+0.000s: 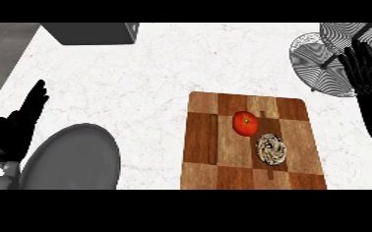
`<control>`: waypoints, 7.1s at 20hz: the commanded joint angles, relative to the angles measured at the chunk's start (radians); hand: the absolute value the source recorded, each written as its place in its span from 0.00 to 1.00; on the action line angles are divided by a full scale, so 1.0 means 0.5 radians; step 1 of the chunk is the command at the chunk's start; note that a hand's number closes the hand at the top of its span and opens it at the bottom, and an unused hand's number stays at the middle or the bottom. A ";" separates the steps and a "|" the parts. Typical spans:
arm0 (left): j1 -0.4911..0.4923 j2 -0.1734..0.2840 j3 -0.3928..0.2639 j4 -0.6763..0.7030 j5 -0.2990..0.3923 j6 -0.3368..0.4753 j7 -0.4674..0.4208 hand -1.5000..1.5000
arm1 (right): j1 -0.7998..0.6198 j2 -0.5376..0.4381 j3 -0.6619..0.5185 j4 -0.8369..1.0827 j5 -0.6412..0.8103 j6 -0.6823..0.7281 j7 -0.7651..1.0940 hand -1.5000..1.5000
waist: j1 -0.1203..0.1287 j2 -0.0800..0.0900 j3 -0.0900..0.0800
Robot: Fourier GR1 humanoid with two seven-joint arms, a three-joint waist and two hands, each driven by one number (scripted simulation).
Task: Pick the cupcake from the cutting board and place it in the tiered basket
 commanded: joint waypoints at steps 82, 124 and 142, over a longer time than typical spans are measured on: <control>0.180 -0.476 0.451 0.081 -0.227 -0.522 0.245 0.50 | -0.395 0.499 0.109 0.985 1.200 1.889 0.554 0.00 | 0.014 0.002 -0.043; 0.082 -0.507 0.456 0.091 -0.333 -0.610 0.272 0.50 | -0.972 0.815 -0.037 0.490 2.665 0.264 2.002 1.00 | 0.130 -0.026 -0.075; 0.017 -0.456 0.519 0.099 -0.299 -0.632 0.339 0.50 | -2.108 0.973 -0.241 1.393 3.513 -0.247 2.630 1.00 | 0.070 0.021 -0.044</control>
